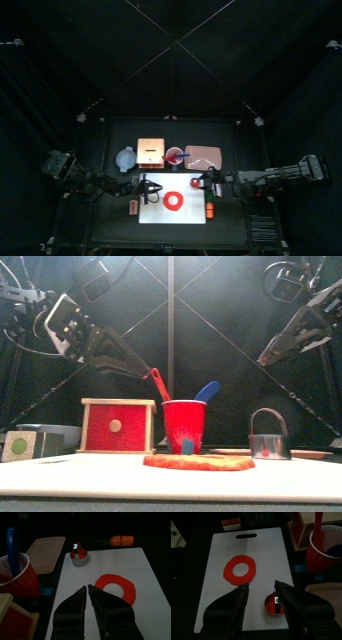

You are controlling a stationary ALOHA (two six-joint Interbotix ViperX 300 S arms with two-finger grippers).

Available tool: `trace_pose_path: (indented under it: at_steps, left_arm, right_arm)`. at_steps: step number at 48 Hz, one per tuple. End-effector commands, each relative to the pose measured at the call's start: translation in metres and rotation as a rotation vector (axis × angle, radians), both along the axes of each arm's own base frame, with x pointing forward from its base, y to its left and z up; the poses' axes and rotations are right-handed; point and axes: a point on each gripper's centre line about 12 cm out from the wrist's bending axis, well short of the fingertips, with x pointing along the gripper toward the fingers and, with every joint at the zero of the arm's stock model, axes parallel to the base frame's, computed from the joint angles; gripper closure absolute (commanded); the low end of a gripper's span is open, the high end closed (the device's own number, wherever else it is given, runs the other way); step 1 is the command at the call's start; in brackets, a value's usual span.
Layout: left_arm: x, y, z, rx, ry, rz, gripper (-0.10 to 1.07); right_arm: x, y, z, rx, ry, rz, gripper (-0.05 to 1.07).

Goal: Place pizza cutter onto cutting board

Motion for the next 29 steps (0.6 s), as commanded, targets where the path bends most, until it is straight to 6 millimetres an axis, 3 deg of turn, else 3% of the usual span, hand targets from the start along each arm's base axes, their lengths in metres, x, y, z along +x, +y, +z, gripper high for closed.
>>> trace_pose_path:
  at_steps: [1, 16, 29]
  left_arm:
    - [0.002, 0.001, 0.005, -0.004, -0.017, 0.004, 0.42]
    - [0.003, 0.0, 0.01, 0.016, -0.034, -0.014, 0.42]
    - [0.002, 0.004, 0.021, 0.038, -0.075, -0.025, 0.42]
  right_arm:
    - [0.003, 0.0, 0.007, 0.001, -0.027, 0.0, 0.2]
    - [0.009, -0.003, 0.02, -0.006, -0.061, -0.009, 0.2]
    - [0.016, -0.052, 0.031, -0.124, -0.038, -0.154, 0.2]
